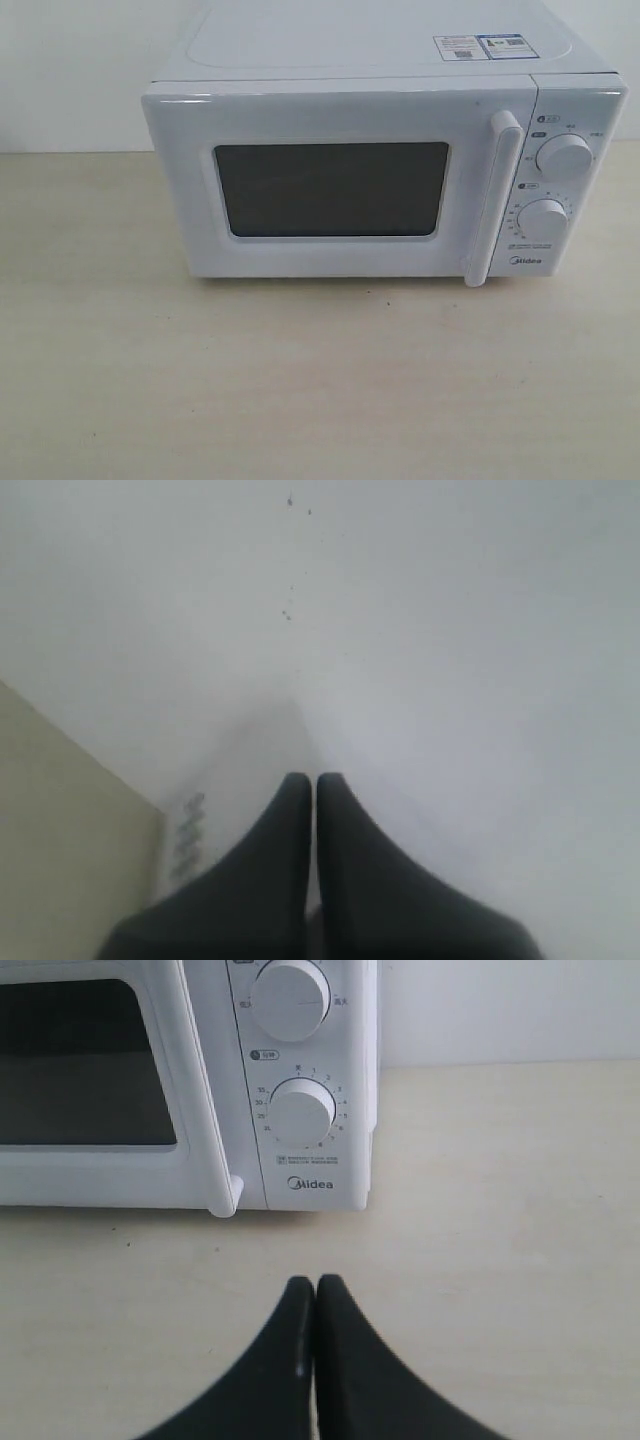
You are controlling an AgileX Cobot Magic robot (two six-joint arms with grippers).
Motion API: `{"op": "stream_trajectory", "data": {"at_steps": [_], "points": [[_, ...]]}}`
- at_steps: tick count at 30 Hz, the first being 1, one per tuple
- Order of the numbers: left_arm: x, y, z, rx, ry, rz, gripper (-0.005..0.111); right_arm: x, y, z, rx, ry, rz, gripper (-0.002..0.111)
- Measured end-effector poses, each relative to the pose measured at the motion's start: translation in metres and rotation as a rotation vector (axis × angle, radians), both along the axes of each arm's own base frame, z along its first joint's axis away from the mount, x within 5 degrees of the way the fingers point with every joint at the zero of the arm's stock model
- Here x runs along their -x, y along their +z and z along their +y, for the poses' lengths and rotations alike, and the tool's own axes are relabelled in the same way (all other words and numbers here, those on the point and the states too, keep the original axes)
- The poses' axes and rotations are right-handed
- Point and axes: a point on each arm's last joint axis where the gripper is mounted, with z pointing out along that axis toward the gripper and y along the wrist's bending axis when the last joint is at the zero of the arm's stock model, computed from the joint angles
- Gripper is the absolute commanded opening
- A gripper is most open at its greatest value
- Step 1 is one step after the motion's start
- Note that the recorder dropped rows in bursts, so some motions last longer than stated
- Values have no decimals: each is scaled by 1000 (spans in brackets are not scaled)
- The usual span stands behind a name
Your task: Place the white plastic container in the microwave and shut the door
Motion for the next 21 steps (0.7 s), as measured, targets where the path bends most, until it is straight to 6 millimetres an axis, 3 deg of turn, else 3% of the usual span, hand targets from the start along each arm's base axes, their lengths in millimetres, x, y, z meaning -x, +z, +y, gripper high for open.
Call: {"op": "stream_trajectory", "data": {"at_steps": [2,4,9,13,19,21], "points": [[0,-13,0,-337,60,-41,4,0,0,0,0,0,0,0],[0,-24,0,-569,96,-75,4,0,0,0,0,0,0,0],[1,-30,-4,-869,91,-85,4,0,0,0,0,0,0,0],[0,-40,-8,-836,6,0,4,0,0,0,0,0,0,0],[1,-52,-11,-535,-104,164,4,0,0,0,0,0,0,0],[1,-52,-11,-508,-101,180,4,0,0,0,0,0,0,0]]}}
